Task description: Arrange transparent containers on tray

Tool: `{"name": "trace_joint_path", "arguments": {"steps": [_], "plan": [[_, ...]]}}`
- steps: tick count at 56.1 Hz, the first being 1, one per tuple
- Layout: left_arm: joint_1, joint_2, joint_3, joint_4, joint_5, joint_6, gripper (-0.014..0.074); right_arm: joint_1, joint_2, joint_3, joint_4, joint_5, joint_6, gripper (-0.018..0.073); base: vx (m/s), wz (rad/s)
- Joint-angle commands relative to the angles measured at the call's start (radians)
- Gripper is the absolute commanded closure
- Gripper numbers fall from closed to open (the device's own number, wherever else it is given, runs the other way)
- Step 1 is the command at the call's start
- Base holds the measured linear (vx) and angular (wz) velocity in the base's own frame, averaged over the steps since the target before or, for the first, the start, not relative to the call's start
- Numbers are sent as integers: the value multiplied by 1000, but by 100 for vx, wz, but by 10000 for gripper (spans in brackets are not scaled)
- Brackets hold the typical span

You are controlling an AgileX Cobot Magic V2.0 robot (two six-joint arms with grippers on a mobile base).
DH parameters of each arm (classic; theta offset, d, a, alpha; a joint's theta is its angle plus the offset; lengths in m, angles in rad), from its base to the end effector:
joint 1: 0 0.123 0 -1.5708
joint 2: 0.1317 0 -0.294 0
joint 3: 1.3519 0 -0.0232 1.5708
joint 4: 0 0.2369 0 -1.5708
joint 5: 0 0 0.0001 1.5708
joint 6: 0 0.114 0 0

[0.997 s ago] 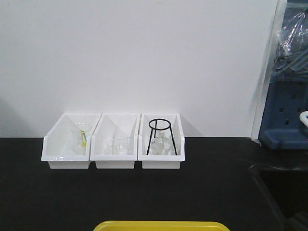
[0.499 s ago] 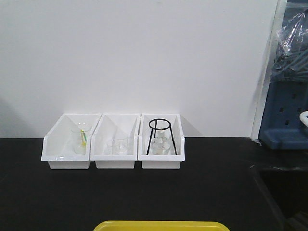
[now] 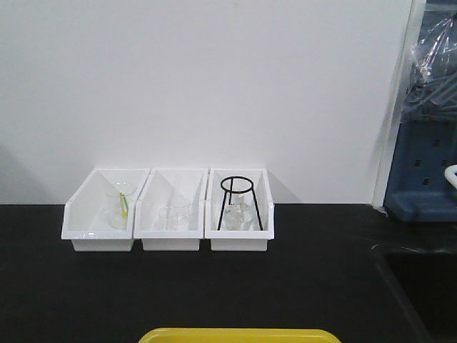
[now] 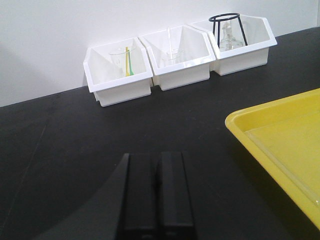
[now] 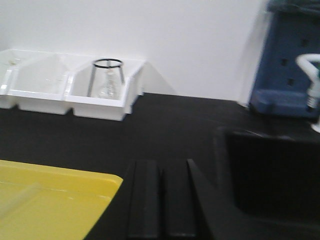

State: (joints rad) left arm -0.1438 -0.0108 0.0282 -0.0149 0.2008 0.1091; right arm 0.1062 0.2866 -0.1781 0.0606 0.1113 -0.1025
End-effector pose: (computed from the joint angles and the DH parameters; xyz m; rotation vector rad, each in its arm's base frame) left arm 0.0552 -0.0083 0.1831 0.2045 1.6896 -0.0393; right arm 0.0811 0.0094 0.2454 -0.1313 1.6984 0.0534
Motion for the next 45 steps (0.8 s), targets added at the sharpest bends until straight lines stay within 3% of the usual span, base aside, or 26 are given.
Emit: {"name": "trace_joint_path", "arguments": {"steps": [1,10,45], "plan": [[-1,-24,35,-2,-79,-11,597,-77,-101,78,-12,-80,1,572,0,0],[-1,-24,35,-2,-81,-9,597,-122,-320,222,-9,-51,29,571,0,0],[-1,-23,35,-2,-73,-9,597,-118,-305,217,-16,-16,25,571,0,0]]}}
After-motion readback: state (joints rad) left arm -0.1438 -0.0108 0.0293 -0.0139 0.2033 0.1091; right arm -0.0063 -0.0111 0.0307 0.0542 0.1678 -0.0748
